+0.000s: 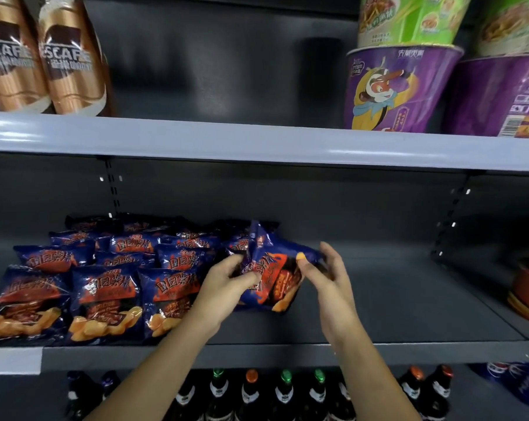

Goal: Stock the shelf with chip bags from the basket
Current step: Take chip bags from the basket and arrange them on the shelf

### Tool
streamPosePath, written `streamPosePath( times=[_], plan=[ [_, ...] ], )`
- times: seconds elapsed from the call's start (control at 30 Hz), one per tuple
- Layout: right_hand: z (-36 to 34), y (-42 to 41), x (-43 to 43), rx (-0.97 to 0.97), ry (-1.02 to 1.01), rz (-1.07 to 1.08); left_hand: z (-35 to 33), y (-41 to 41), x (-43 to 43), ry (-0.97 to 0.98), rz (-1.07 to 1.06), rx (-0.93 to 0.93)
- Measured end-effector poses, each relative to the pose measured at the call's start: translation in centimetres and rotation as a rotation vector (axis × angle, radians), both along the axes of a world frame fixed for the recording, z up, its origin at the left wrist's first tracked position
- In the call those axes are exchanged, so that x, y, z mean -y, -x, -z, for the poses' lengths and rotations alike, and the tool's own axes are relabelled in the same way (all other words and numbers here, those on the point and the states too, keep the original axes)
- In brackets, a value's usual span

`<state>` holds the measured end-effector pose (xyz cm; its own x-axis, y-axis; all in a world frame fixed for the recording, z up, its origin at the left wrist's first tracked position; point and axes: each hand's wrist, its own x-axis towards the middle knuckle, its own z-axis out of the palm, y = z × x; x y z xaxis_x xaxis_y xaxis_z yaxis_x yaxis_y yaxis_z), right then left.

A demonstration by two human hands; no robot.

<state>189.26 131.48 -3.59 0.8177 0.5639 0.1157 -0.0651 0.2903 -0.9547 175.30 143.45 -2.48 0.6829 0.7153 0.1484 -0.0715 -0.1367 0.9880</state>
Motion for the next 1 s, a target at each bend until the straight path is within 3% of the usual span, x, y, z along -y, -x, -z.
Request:
streamPosePath(
  times=[0.1, 0.2, 0.3, 0.37, 0.53, 0.7, 1.0],
  plan=[
    [-0.3, -0.6, -0.2, 0.217, 0.147, -0.054, -0.3, 0.3, -0.5, -0.060, 0.027, -0.054],
    [0.2, -0.7, -0.8, 0.287, 0.263, -0.053, -0.3, 0.7, -0.8, -0.123, -0.064, -0.036],
    [1.6, -0.7, -1.2, 0.274, 0.322, 0.050, 0.8, 1.0, -1.1, -0.034, -0.119, 0.074],
    [2.6, -0.5, -1.5, 0.231, 0.354, 0.078, 2.0, 1.1, -1.1, -0.047, -0.181, 0.050],
    [5.0, 1.0, -2.7, 0.214, 0.484, 0.034, 4.4, 2.0, -1.1, -0.492, -0.419, -0.259],
    [6.3, 1.6, -3.9, 0.219, 0.552, 0.010, 5.0, 2.7, -1.5, -0.540, -0.406, -0.415],
    [6.1, 1.9, -4.2, 0.208, 0.539, -0.024, 5.5, 3.1, -2.0, -0.603, -0.415, -0.402]
  ],
)
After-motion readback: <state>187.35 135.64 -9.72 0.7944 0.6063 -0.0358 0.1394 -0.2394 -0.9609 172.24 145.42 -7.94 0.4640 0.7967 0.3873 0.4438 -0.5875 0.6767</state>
